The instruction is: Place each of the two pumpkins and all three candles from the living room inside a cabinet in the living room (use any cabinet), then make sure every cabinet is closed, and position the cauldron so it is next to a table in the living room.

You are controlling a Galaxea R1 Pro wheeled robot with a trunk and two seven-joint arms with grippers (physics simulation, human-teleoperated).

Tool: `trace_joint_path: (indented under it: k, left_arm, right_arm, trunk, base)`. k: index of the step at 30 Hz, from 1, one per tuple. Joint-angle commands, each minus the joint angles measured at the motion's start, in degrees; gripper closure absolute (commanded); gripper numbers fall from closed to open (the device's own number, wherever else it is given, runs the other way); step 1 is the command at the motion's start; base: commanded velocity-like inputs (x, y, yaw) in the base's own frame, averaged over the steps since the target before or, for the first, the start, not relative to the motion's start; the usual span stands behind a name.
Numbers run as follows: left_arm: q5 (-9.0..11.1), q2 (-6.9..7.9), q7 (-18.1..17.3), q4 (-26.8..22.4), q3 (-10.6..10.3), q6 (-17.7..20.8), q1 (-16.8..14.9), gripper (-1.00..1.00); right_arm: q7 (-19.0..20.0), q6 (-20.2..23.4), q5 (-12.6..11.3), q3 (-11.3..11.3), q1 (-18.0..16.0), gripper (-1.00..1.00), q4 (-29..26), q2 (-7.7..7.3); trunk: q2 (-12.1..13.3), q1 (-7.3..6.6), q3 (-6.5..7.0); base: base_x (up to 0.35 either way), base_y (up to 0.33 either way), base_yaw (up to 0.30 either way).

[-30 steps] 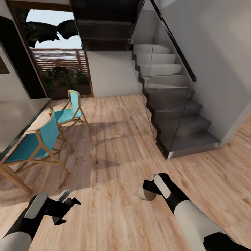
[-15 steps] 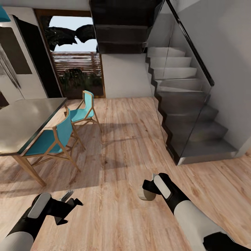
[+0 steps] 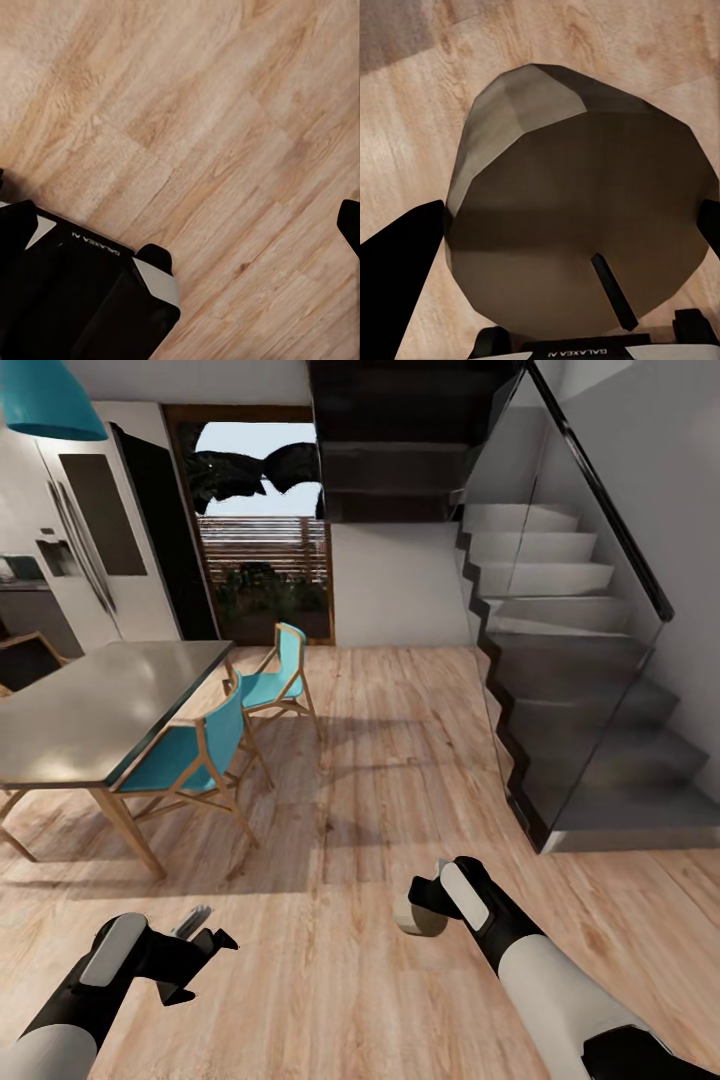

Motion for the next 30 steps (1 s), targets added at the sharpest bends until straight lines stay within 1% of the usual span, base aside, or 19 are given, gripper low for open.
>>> trace_joint_path:
  k: [1, 7, 15, 21, 30]
  left_arm:
    - [-0.02, -0.01, 0.02, -0.01, 0.0, 0.0, 0.0, -1.0]
    - [-0.02, -0.04, -0.02, -0.01, 0.0, 0.0, 0.0, -1.0]
    - [-0.02, -0.1, -0.03, -0.02, 0.0, 0.0, 0.0, -1.0]
    - [-0.02, -0.11, -0.09, -0.02, 0.0, 0.0, 0.0, -1.0]
    - [-0.02, -0.14, 0.05, -0.02, -0.05, 0.0, 0.0, -1.0]
  right_arm:
    - [0.0, -0.03, -0.05, 0.0, 0.0, 1.0, 0.0, 0.01]
    - [0.0, -0.03, 0.07, 0.0, 0.0, 1.0, 0.0, 0.09]
    - [0.0, -0.09, 0.37, 0.0, 0.0, 1.0, 0.0, 1.09]
    - [0.0, -0.11, 0.48, 0.0, 0.0, 1.0, 0.0, 1.54]
    - [0.0, -0.11, 0.53, 0.0, 0.0, 1.0, 0.0, 1.69]
  trunk:
    - [0.0, 0.0, 0.07]
    - [0.0, 0.0, 0.47]
    - [0.0, 0.0, 1.01]
    - [0.0, 0.0, 1.41]
    - [0.0, 0.0, 2.02]
  base:
    - [0.0, 0.0, 0.223]
    - [0.0, 0.0, 0.223]
    - [0.0, 0.0, 0.223]
    - [0.0, 0.0, 0.223]
    - [0.0, 0.0, 0.223]
